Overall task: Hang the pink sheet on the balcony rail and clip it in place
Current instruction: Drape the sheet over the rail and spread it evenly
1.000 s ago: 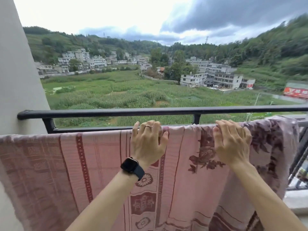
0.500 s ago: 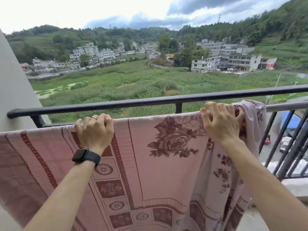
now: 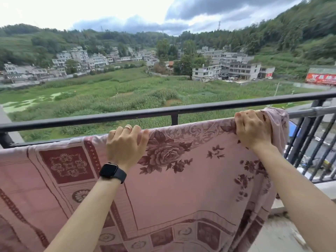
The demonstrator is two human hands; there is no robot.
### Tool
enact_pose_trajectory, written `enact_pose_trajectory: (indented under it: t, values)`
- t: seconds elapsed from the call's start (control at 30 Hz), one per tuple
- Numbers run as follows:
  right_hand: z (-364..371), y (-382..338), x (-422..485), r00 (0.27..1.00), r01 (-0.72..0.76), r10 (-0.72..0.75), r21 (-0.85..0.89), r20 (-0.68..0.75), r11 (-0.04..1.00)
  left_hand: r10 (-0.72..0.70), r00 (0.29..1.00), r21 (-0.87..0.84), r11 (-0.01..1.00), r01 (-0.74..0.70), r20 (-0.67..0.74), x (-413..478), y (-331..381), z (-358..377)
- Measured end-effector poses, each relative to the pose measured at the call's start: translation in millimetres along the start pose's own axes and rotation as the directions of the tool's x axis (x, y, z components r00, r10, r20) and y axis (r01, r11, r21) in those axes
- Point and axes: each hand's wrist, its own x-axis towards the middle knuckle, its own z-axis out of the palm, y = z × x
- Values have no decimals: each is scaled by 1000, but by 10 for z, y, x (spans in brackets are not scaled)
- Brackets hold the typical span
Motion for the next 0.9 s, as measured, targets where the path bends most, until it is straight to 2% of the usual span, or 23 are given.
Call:
enact_pose_trajectory:
  t: [0.17, 0.27, 0.33, 0.4, 0.47, 0.53, 0.6, 0.67, 0.77, 0.83, 0.9]
  values:
    - [-108, -224, -120, 996, 80, -79, -26, 41, 996, -117, 992, -18, 993, 118, 43, 47, -9, -148]
    - [-191, -292, -253, 966, 229, -238, -96, -98, 969, -57, 996, 4, 998, 57, 65, 110, 232, -214]
    - [-207, -233, -343, 934, 248, -292, -219, -204, 944, 18, 997, -21, 1000, -16, 76, 157, 523, -231]
    - [-154, -222, -397, 950, 167, -227, -265, -214, 950, 75, 994, -47, 996, -71, 83, 198, 746, -240]
    - [-108, -202, -380, 976, 124, -157, -210, -148, 970, 119, 989, -61, 992, -114, 88, 260, 1018, -209]
    - [-67, -115, -315, 966, 204, -228, -183, -123, 962, 108, 988, -83, 992, -100, 106, 326, 1286, -167]
    - [-33, -146, -200, 950, 255, -278, -162, -139, 953, 46, 995, -64, 997, -40, 94, 360, 1233, -123]
    - [-9, -210, -131, 956, 240, -262, -162, -132, 957, 22, 997, -38, 999, -19, 71, 296, 823, -95]
    - [-43, -77, -38, 983, 122, -142, -166, -117, 979, -16, 999, -6, 1000, 16, 35, 246, 235, -147]
    - [-143, 11, 30, 994, 43, -55, -129, -95, 991, -79, 994, 3, 997, 79, 81, 285, 109, -189]
    - [-160, -115, 38, 996, 21, -29, -93, -87, 995, -160, 982, 13, 987, 159, 101, 288, 20, -229]
